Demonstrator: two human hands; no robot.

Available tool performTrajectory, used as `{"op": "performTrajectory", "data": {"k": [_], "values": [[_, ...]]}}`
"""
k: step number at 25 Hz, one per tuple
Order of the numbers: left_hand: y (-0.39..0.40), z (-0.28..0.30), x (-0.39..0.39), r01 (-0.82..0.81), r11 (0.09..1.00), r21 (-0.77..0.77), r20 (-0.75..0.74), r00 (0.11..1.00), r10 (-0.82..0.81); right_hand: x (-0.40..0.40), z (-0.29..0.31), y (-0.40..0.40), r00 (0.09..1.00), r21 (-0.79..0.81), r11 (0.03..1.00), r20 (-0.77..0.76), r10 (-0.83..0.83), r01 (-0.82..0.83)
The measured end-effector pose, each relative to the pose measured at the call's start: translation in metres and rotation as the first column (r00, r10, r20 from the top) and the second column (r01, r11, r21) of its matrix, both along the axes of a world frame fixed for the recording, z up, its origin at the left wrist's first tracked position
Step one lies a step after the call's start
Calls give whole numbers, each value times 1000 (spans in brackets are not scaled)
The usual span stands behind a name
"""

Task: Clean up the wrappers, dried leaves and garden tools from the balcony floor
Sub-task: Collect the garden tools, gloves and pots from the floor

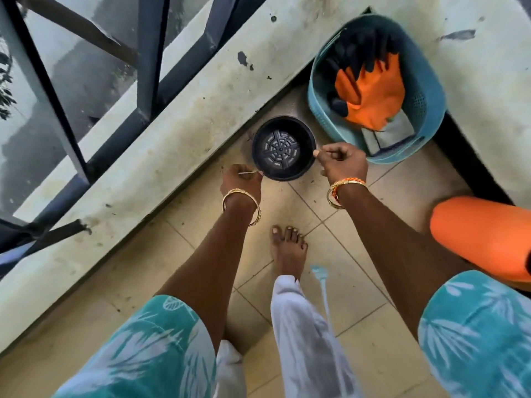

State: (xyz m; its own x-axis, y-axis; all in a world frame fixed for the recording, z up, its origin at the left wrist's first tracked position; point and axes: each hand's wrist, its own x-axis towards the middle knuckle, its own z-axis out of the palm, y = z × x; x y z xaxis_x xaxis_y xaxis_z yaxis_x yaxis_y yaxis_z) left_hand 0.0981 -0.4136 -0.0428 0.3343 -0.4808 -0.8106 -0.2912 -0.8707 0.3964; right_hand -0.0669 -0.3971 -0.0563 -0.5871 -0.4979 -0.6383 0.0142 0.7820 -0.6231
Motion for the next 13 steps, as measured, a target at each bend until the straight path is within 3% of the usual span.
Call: {"op": "performTrajectory", "data": {"k": [2,5,8,10,13], "values": [[15,15,6,254,967,-11,167,954,-249,1,11,16,976,68,991,-177,125,-114],[45,41,17,615,788,29,337,736,-587,6,34,42,854,65,926,-368,368,-372],[83,66,31,814,566,126,391,484,-783,15,60,72,592,157,758,-533,604,-633],[113,85,42,871,464,159,403,372,-836,24,79,94,404,251,642,-600,691,-724],[173,127,60,855,501,131,432,406,-806,44,116,137,273,262,545,-648,711,-796]]}}
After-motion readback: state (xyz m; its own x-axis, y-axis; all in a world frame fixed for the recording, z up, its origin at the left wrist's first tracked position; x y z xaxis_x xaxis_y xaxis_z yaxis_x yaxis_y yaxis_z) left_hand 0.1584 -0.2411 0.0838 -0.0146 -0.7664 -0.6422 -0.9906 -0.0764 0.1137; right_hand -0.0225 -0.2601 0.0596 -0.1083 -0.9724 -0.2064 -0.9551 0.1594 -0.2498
